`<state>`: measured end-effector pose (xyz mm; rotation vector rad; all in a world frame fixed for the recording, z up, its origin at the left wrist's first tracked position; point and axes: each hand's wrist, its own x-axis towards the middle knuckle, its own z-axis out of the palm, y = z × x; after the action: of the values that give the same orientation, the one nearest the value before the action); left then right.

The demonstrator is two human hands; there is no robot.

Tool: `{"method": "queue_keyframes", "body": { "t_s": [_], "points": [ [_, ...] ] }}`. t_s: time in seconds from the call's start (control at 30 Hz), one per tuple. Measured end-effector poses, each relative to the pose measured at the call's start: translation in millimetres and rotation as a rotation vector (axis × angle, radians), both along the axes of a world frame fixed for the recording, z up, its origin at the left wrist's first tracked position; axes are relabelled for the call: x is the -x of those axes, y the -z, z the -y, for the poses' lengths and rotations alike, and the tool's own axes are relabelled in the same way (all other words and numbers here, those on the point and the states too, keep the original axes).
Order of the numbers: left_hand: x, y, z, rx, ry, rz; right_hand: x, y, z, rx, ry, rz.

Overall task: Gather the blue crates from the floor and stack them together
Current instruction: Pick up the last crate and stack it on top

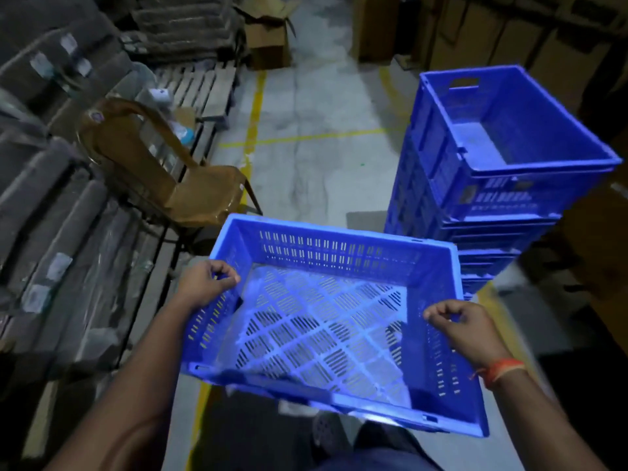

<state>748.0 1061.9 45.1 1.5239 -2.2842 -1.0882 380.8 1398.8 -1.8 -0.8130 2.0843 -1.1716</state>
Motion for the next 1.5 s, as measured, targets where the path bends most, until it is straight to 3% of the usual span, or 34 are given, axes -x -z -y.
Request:
{"method": "queue_keyframes", "body": {
  "t_s": [0.47,0.67,0.9,1.2,1.5],
  "points": [
    [168,-6,284,0.081,0.143,0.154,95,31,254,-0.035,0.195,-0.017],
    [244,-3,372,0.067,0.256,0.117,134,31,313,-0.09,0.306,-0.026],
    [353,35,479,0.042,0.528,0.096,124,41,356,-0.158,0.615,-0.027],
    [461,40,540,0.048,0.973,0.084,15,26,408,-0.207,1.107,0.015],
    [511,8,523,-0.008,1.188,0.078,-44,-22,420,-0.257,1.361,0.075]
  ]
}}
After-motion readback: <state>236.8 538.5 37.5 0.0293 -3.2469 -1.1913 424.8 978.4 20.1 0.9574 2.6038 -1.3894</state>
